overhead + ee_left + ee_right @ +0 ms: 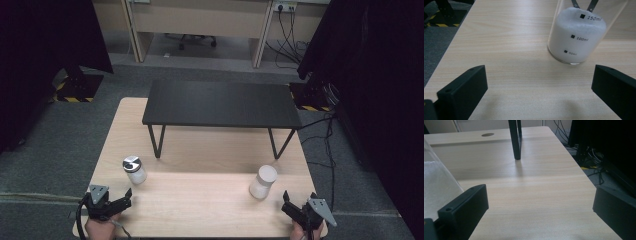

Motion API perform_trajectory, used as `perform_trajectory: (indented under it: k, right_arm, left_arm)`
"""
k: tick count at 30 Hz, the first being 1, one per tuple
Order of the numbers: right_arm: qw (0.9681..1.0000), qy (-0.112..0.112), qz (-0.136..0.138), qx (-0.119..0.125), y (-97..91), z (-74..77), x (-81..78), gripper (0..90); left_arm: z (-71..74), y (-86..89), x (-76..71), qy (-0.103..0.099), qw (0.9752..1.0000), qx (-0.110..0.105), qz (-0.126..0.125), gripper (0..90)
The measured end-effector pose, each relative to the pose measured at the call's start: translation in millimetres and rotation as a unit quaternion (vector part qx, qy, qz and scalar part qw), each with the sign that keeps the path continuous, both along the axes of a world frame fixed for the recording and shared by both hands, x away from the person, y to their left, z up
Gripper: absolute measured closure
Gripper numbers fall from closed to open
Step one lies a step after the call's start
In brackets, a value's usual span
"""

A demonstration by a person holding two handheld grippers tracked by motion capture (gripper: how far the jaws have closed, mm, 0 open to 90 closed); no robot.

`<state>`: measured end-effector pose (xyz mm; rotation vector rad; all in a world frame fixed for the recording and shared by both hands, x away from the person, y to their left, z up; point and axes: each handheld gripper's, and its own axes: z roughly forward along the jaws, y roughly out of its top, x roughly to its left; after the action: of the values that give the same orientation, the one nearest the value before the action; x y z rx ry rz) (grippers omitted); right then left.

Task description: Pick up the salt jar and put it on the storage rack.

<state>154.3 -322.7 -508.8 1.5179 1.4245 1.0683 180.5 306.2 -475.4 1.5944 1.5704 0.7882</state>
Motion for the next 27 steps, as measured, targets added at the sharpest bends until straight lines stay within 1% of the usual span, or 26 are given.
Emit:
perform_trajectory:
  k: [5, 8, 10, 15, 19, 24, 27]
  right_arm:
    - [1.0000, 0.000, 0.000, 0.000, 0.0, 0.0, 0.0, 0.3]
    - [1.0000, 0.001, 0.002, -0.002, 0.0, 0.2, 0.3, 0.3]
    - [1.0000, 0.001, 0.002, -0.002, -0.1, 0.1, 0.2, 0.3]
    - [1.0000, 0.001, 0.004, -0.002, -0.5, 0.2, 0.2, 0.3]
    - [1.0000, 0.000, 0.005, -0.001, -1.2, -0.1, 0.0, 0.3]
    - [1.0000, -0.001, 0.007, -0.001, -1.8, -0.2, -0.3, 0.3]
    - [1.0000, -0.001, 0.008, -0.002, -1.9, -0.4, -0.3, 0.3]
  left_arm:
    - [2.0, 6.1, 0.0, 0.001, 0.9998, -0.020, -0.007, 0.0]
    - [3.3, 9.1, -1.4, -0.002, 0.9994, -0.033, -0.007, 0.0]
    - [3.5, 9.6, -2.6, -0.007, 0.9992, -0.037, -0.009, 0.0]
    - [4.8, 7.9, -1.9, -0.011, 0.9989, -0.042, -0.015, 0.0]
    - [5.9, 4.6, 0.3, -0.011, 0.9989, -0.042, -0.020, 0.0]
    - [6.9, 2.3, 1.7, -0.022, 0.9984, -0.045, -0.026, 0.0]
    - [8.4, 0.6, 2.1, -0.031, 0.9980, -0.045, -0.031, 0.0]
